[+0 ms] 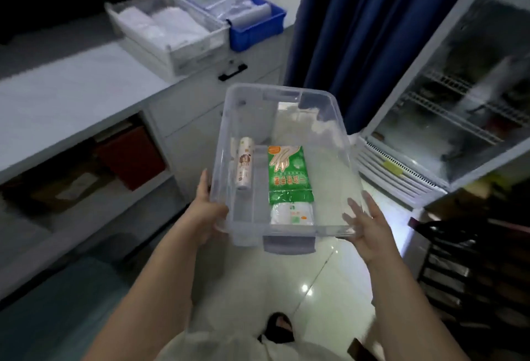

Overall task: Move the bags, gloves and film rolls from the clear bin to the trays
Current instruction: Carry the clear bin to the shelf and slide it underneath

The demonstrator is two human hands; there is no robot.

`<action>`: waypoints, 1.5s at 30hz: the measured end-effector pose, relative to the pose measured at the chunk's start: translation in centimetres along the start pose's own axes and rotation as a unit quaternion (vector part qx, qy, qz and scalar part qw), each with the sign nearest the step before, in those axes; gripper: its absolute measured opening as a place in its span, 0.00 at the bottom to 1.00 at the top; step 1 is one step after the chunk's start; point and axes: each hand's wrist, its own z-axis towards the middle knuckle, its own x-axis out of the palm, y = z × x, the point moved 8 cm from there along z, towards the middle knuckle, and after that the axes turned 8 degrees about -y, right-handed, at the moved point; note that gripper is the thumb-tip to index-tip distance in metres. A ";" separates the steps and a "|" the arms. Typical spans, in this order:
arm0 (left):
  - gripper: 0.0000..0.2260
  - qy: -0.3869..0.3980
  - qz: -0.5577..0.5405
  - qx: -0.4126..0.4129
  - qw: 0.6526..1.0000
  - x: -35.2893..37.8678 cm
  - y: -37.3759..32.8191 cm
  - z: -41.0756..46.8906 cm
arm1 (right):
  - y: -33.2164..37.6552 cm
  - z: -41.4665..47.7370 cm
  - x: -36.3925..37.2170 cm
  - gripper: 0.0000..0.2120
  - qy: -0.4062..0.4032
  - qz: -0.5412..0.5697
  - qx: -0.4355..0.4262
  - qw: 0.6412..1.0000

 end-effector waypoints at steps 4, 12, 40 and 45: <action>0.43 0.023 -0.032 0.066 0.997 10.2 -6.8 3.6 | 9.8 6.5 -2.0 0.27 -0.017 0.006 -0.059 0.998; 0.32 0.034 -0.037 0.111 0.992 21.5 -19.8 14.8 | 24.0 18.8 1.6 0.26 -0.028 0.030 -0.131 0.990; 0.32 -0.174 -0.152 0.167 0.958 39.2 -59.9 68.7 | 63.6 78.2 47.6 0.26 0.171 -0.054 -0.140 0.974; 0.28 -0.237 -0.191 0.159 0.939 38.1 -62.9 75.1 | 65.1 86.6 58.1 0.27 0.237 -0.111 -0.124 0.957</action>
